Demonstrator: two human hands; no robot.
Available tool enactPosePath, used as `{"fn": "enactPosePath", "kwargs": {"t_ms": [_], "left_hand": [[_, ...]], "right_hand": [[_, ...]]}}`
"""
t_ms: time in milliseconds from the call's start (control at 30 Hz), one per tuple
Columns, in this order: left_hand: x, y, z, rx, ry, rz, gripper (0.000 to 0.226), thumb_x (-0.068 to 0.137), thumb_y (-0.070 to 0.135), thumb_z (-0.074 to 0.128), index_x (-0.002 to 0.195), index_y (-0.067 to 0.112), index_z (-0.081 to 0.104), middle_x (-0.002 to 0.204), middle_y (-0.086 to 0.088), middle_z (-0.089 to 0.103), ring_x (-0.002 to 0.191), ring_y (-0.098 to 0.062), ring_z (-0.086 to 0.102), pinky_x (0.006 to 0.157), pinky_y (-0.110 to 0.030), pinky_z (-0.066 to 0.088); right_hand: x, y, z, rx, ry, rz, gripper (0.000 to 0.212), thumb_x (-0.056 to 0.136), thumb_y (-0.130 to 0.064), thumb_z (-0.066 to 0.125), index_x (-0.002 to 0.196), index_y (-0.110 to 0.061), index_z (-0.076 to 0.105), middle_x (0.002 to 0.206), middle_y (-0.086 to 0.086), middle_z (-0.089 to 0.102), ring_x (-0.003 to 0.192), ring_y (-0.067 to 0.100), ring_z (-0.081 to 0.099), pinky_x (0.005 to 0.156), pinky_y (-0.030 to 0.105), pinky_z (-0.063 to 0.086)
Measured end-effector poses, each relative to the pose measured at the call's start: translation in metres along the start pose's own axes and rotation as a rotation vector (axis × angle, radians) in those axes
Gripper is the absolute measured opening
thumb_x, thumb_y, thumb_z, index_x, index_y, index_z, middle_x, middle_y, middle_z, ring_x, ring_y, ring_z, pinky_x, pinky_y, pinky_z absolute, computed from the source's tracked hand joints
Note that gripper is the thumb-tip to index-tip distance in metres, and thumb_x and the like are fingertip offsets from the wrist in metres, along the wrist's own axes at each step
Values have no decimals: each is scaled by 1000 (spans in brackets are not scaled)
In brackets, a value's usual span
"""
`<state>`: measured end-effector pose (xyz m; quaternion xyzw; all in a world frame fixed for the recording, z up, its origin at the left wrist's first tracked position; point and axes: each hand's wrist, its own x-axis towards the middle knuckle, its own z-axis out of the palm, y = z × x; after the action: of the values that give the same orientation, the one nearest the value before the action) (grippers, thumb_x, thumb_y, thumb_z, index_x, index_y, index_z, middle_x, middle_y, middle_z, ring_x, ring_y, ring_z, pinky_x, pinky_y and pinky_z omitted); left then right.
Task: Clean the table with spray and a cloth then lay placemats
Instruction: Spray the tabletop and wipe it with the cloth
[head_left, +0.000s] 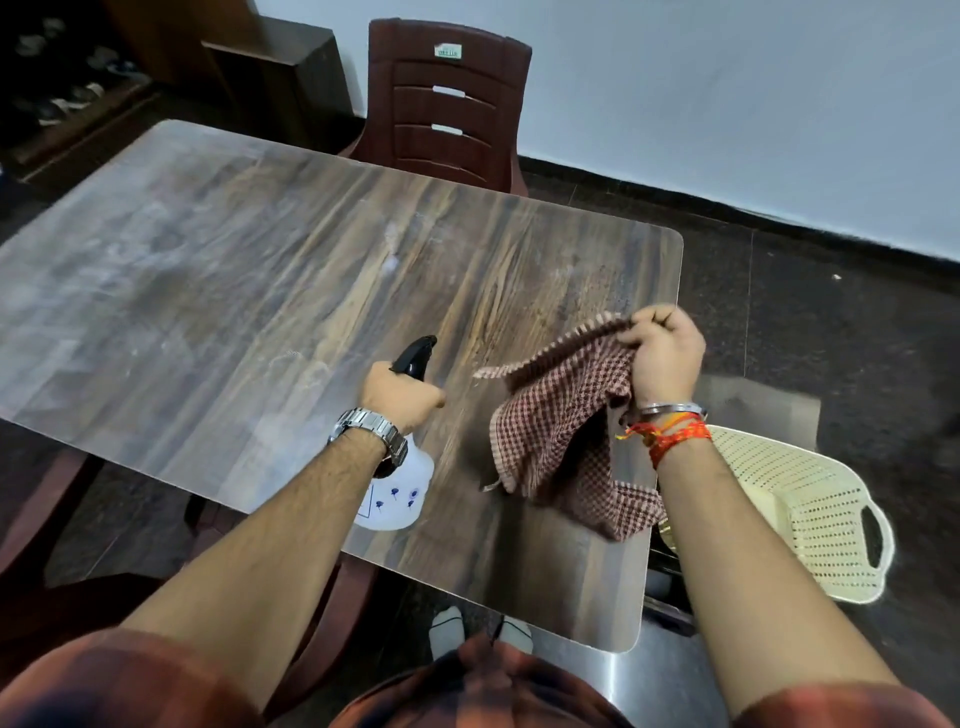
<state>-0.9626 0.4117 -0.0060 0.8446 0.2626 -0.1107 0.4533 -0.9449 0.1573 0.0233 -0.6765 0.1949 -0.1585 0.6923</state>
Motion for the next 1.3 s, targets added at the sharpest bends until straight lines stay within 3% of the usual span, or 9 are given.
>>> {"fn": "enactPosePath", "kwargs": {"t_ms": [100,200,300,400,633,733,933,1167,1300], "left_hand": [[-2,-1,2,13,-21,26,40,66,13,76,106,16,68,59,2,49,48,-15,46,44,-18,37],[-4,-5,5,31,-33,0,23,69,11,76,88,13,64,56,2,47,46,-16,44,37,-14,32],[-8,-7,11,27,-18,-17,22,73,10,76,73,10,54,55,1,46,42,-14,42,29,-12,28],[-10,-8,18,62,-7,1,18,73,12,75,88,14,65,59,3,49,47,-11,45,31,-11,31],[-5,-6,23,77,34,-37,25,72,18,78,84,8,58,68,1,55,55,-13,51,39,-17,33],[1,-1,24,63,-35,-21,34,68,26,82,89,3,69,71,-2,63,58,-18,56,50,-20,42],[19,16,27,57,4,52,20,72,20,78,69,9,61,58,0,54,49,-18,49,35,-15,35],[36,28,26,-118,-52,103,23,71,24,86,80,13,69,63,6,63,45,0,55,40,-10,38],[42,30,31,-58,-16,70,20,71,26,82,73,15,66,64,2,63,55,-16,57,43,-16,34]], "right_hand": [[14,54,-28,-873,82,81,43,76,-17,56,118,-10,56,118,17,57,108,37,52,95,44,44],[0,86,-38,-1042,-1,-32,41,80,-20,58,119,-11,55,125,18,51,111,42,45,94,46,39],[-20,112,-32,-1161,-423,-87,47,85,-42,59,126,-20,52,128,12,47,119,37,42,100,44,35],[-39,134,-24,-1449,-655,-67,68,81,-70,48,140,-39,34,151,7,21,134,36,22,106,52,27],[-59,130,-4,-1386,-412,-291,31,89,-39,48,102,-15,63,134,10,49,123,34,37,103,49,30],[-64,127,5,-1338,-471,-241,37,89,-41,48,115,-15,55,149,12,35,136,35,24,112,48,21],[-79,139,22,-1342,-596,-78,58,92,-52,40,140,-19,32,160,12,4,144,43,-3,116,53,6],[-86,151,20,-1352,-580,-80,62,93,-54,34,145,-20,26,160,10,-2,144,40,-12,117,54,1],[-86,153,18,-1352,-569,-83,65,92,-58,27,146,-21,25,160,9,-2,144,38,-12,117,52,0]]}}
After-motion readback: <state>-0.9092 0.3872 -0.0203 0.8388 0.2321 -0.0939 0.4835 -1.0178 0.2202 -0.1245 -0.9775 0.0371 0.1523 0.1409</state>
